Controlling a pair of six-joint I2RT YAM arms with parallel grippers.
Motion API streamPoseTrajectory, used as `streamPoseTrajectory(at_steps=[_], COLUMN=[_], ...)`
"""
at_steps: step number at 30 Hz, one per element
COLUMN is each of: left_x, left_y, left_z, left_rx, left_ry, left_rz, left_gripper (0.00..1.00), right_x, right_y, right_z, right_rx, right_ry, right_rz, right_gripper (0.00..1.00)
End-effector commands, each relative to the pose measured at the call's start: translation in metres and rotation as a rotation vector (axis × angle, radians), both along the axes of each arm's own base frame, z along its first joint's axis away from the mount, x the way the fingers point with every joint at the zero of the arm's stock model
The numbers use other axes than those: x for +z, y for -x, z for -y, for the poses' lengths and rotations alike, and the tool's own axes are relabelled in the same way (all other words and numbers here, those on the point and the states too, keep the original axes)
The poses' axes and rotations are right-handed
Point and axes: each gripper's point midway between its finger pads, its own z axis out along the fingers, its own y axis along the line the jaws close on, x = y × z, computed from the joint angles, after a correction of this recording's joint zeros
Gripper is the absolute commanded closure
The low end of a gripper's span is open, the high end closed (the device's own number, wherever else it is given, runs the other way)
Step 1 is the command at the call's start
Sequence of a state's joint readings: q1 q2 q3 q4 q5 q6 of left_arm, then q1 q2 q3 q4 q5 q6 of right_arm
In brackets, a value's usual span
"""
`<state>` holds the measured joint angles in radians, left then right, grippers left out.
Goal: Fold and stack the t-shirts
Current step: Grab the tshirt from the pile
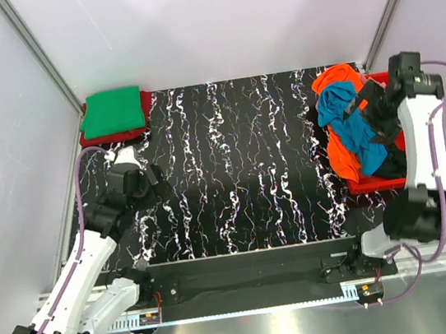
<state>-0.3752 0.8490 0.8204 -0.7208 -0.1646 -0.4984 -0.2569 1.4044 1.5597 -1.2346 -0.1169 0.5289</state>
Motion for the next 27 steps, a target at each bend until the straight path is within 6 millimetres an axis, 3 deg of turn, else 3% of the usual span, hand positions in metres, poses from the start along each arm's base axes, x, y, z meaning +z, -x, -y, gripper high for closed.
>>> streamPoseTrajectory(at_steps=[1, 7, 8, 9, 15, 19, 20, 21, 22, 25, 26, 27], left_x=[0.031, 0.029, 0.028, 0.028, 0.017, 0.015, 0.015, 0.018, 0.022, 0.035, 0.039, 0.051], left_y=[-0.015, -0.013, -0.013, -0.013, -0.008, -0.008, -0.008, -0.008, -0.009, -0.014, -0.016, -0.02], left_z=[0.011, 0.012, 0.012, 0.012, 0.01, 0.011, 0.011, 0.012, 0.012, 0.013, 0.011, 0.007], left_rx=[-0.021, -0.059, -0.061, -0.063, -0.058, -0.059, -0.059, -0.063, -0.062, -0.043, -0.028, 0.002], left_ry=[0.049, 0.031, 0.031, 0.03, 0.024, 0.027, 0.028, 0.032, 0.037, 0.054, 0.054, 0.052], left_rz=[0.095, 0.101, 0.101, 0.101, 0.081, 0.077, 0.075, 0.078, 0.086, 0.112, 0.121, 0.154], left_gripper=[0.01, 0.01, 0.01, 0.01, 0.01, 0.01, 0.01, 0.01, 0.01, 0.01, 0.01, 0.01], right_x=[-0.006, -0.035, -0.032, -0.046, -0.069, -0.071, -0.066, -0.057, -0.049, 0.008, 0.049, 0.073], right_y=[-0.039, -0.092, -0.1, -0.106, -0.137, -0.146, -0.149, -0.151, -0.152, -0.161, -0.168, -0.161], right_z=[0.014, 0.042, 0.045, 0.048, 0.043, 0.034, 0.028, 0.023, 0.017, -0.033, -0.053, -0.108], right_rx=[0.01, 0.007, 0.01, 0.009, 0.059, 0.078, 0.089, 0.098, 0.112, 0.239, 0.289, 0.432], right_ry=[0.036, 0.098, 0.108, 0.109, 0.112, 0.133, 0.136, 0.14, 0.147, 0.174, 0.165, 0.108], right_rz=[0.005, -0.06, -0.05, -0.083, -0.114, -0.113, -0.099, -0.074, -0.058, 0.072, 0.194, 0.267], right_gripper=[0.0, 0.04, 0.05, 0.08, 0.29, 0.71, 0.89, 0.97, 1.0, 1.0, 1.0, 1.0])
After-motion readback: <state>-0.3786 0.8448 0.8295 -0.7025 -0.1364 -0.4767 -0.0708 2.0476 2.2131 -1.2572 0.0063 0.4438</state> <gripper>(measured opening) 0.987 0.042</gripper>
